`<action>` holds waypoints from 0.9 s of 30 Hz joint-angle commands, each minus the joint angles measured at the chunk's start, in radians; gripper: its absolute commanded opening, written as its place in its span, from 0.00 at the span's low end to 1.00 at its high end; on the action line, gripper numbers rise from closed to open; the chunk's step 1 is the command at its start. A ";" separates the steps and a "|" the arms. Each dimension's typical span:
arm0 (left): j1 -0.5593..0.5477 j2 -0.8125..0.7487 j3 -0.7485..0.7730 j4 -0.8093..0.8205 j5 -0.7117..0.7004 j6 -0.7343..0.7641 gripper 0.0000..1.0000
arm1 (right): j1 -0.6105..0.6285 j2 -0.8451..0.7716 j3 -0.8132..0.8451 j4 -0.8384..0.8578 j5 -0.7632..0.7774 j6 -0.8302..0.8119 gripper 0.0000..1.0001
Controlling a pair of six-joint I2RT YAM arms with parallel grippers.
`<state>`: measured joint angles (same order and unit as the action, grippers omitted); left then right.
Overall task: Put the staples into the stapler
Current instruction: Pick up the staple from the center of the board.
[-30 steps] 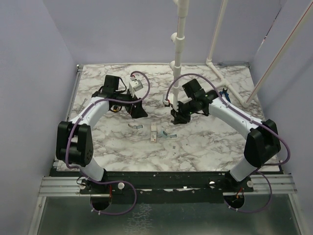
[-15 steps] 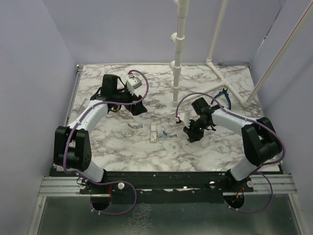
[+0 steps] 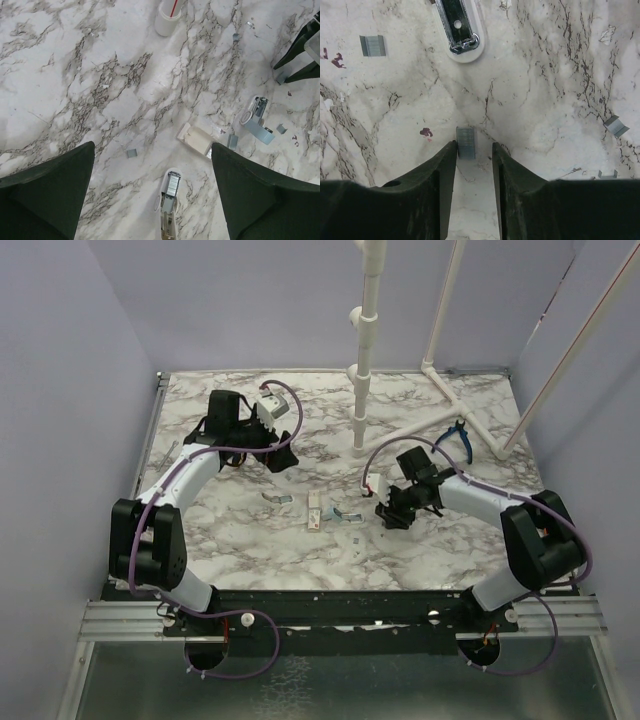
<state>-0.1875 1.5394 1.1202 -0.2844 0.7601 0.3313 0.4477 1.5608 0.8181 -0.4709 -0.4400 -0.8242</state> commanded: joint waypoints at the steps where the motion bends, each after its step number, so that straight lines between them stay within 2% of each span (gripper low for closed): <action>1: -0.004 0.018 0.046 0.009 -0.032 -0.018 0.99 | 0.001 -0.031 -0.072 0.066 0.060 -0.041 0.39; 17: -0.005 0.045 0.064 0.002 -0.035 -0.004 0.99 | -0.052 -0.033 -0.131 0.091 -0.037 -0.160 0.38; 24: -0.003 0.040 0.062 0.002 -0.071 -0.006 0.99 | -0.052 -0.029 -0.136 0.088 -0.058 -0.186 0.23; 27: -0.003 0.034 0.062 0.002 -0.082 -0.005 0.99 | -0.053 -0.025 -0.128 0.080 -0.064 -0.190 0.21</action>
<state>-0.1902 1.5745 1.1545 -0.2821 0.7128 0.3252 0.4034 1.4967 0.7181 -0.3687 -0.5255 -0.9726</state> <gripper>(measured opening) 0.989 0.225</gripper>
